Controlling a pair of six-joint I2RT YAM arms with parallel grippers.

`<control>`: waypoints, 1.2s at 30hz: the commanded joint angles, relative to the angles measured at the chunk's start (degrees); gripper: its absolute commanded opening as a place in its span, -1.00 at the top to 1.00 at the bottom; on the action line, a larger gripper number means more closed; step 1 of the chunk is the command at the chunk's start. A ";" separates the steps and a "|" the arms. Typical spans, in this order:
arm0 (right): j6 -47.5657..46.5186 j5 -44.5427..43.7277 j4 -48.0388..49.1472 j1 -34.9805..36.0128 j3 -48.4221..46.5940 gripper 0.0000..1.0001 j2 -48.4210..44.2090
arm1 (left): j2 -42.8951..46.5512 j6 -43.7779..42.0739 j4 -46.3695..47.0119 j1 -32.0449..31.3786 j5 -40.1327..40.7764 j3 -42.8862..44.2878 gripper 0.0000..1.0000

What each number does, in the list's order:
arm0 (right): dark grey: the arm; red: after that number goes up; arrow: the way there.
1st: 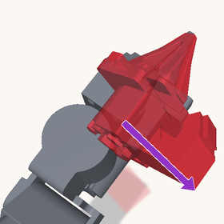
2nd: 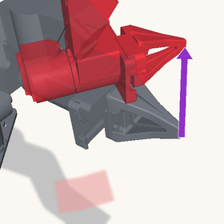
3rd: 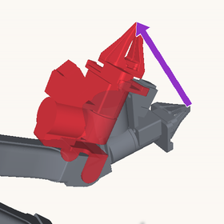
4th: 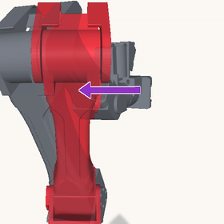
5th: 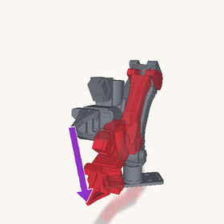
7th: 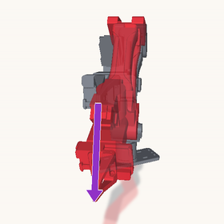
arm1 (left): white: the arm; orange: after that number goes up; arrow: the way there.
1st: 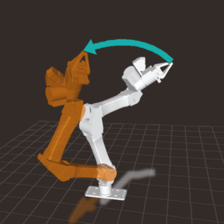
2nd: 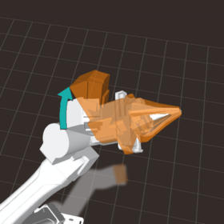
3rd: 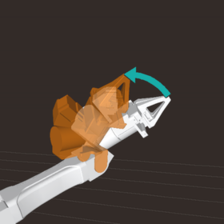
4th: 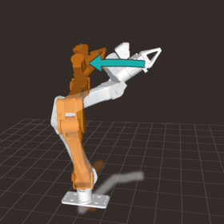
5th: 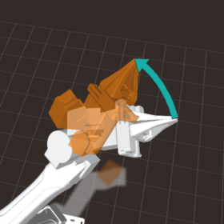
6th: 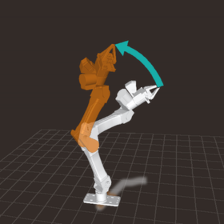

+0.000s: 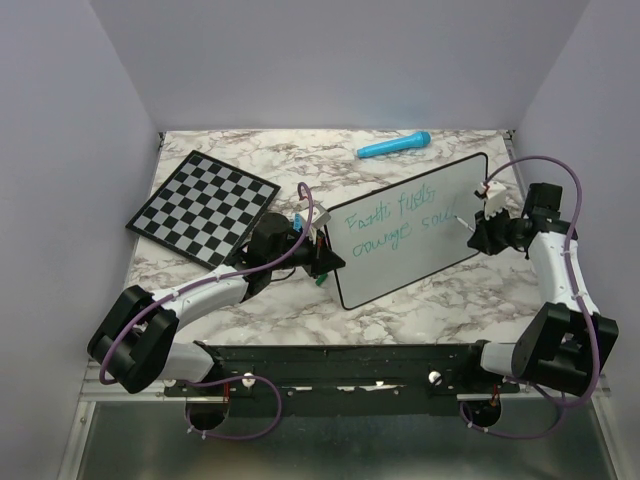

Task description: Write a sentence on the whiteboard

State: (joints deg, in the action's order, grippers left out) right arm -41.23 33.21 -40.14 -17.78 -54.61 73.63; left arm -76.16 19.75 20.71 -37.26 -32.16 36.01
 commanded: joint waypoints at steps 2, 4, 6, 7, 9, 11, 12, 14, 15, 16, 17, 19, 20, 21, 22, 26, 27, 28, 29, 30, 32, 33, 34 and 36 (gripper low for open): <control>0.10 -0.96 -0.20 -1.11 -3.66 0.99 -0.32 | -1.71 -7.36 -7.97 -0.54 1.58 -1.29 1.00; 0.01 0.53 -1.42 -1.38 -5.41 0.99 -1.11 | -1.62 -7.36 -7.97 -0.54 1.75 -1.29 1.00; -0.77 4.30 -2.83 -1.55 -6.29 0.99 -2.60 | -1.53 -7.36 -8.05 -0.54 1.66 -1.29 1.00; -0.69 5.45 -3.53 -1.56 -6.56 0.99 -4.70 | -1.36 -7.36 -8.05 -0.54 1.66 -1.29 1.00; 0.01 8.70 -3.80 -1.56 -6.30 0.99 -7.08 | -1.36 -7.36 -8.05 -0.54 1.67 -1.29 1.00; 0.36 11.51 -4.16 -1.56 -5.34 0.99 -10.51 | -1.27 -7.36 -7.97 -0.54 1.75 -1.20 1.00; 0.80 12.66 -4.16 -1.56 -4.90 0.99 -11.39 | -1.36 -7.36 -7.97 -0.54 1.67 -1.20 1.00; 1.42 15.38 -4.16 -1.56 -3.32 0.99 -14.11 | -1.18 -7.36 -7.97 -0.54 1.58 -1.12 1.00; 2.11 16.26 -4.07 -1.56 -2.88 0.99 -14.99 | -1.18 -7.36 -7.88 -0.54 1.58 -1.20 1.00; 2.47 17.23 -4.16 -1.56 -2.26 0.99 -15.70 | -1.18 -7.36 -7.79 -0.45 1.58 -1.12 1.00; 2.82 19.41 -4.16 -1.56 -1.82 0.99 -16.84 | -1.10 -7.27 -7.62 -0.54 1.58 -1.20 1.00; 4.23 21.45 -4.33 -1.56 -0.85 0.99 -17.46 | -1.01 -7.09 -7.26 -0.45 1.58 -1.29 1.00; 4.58 22.85 -4.51 -1.56 -0.85 0.99 -17.64 | -1.01 -7.09 -7.09 -0.54 1.58 -1.29 1.00; 5.45 23.21 -4.68 -1.56 -0.85 0.99 -17.90 | -0.75 -7.00 -7.00 -0.54 1.49 -1.29 1.00; 5.81 23.82 -4.94 -1.56 -0.76 0.99 -18.16 | -0.66 -7.00 -7.00 -0.54 1.58 -1.21 1.00; 6.69 27.68 -5.21 -1.64 0.03 0.99 -19.92 | 0.40 -6.13 -6.56 -0.54 1.84 -1.64 1.00; 7.04 28.74 -5.30 -1.64 0.29 0.99 -20.27 | 0.83 -5.86 -6.30 -0.54 1.84 -1.82 1.00; 7.13 29.62 -5.30 -1.64 0.99 0.99 -21.06 | 1.01 -5.69 -6.21 -0.54 2.01 -1.73 1.00; 7.48 30.85 -5.21 -1.64 1.43 0.99 -21.41 | 1.28 -5.42 -6.12 -0.54 2.28 -1.91 1.00; 7.92 31.64 -5.12 -1.73 1.87 0.99 -21.68 | 1.71 -4.90 -5.68 -0.54 2.19 -1.99 1.00; 7.92 32.96 -5.04 -1.91 2.75 0.99 -22.47 | 2.15 -4.19 -4.98 -0.54 2.28 -2.52 1.00; 8.01 32.80 -4.95 -2.17 2.84 0.99 -22.91 | 2.59 -3.41 -4.45 -0.54 2.11 -2.70 1.00; 8.10 32.62 -4.77 -2.34 3.02 0.99 -23.35 | 2.86 -3.14 -3.58 -0.45 2.02 -2.87 1.00; 8.10 33.06 -4.60 -2.52 3.54 0.99 -24.05 | 3.38 -2.44 -2.78 -0.54 2.02 -3.23 1.00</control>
State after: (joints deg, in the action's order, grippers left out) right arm -34.24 62.39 -43.83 -19.49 -52.49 51.16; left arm -74.04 19.51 20.38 -37.60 -31.73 34.92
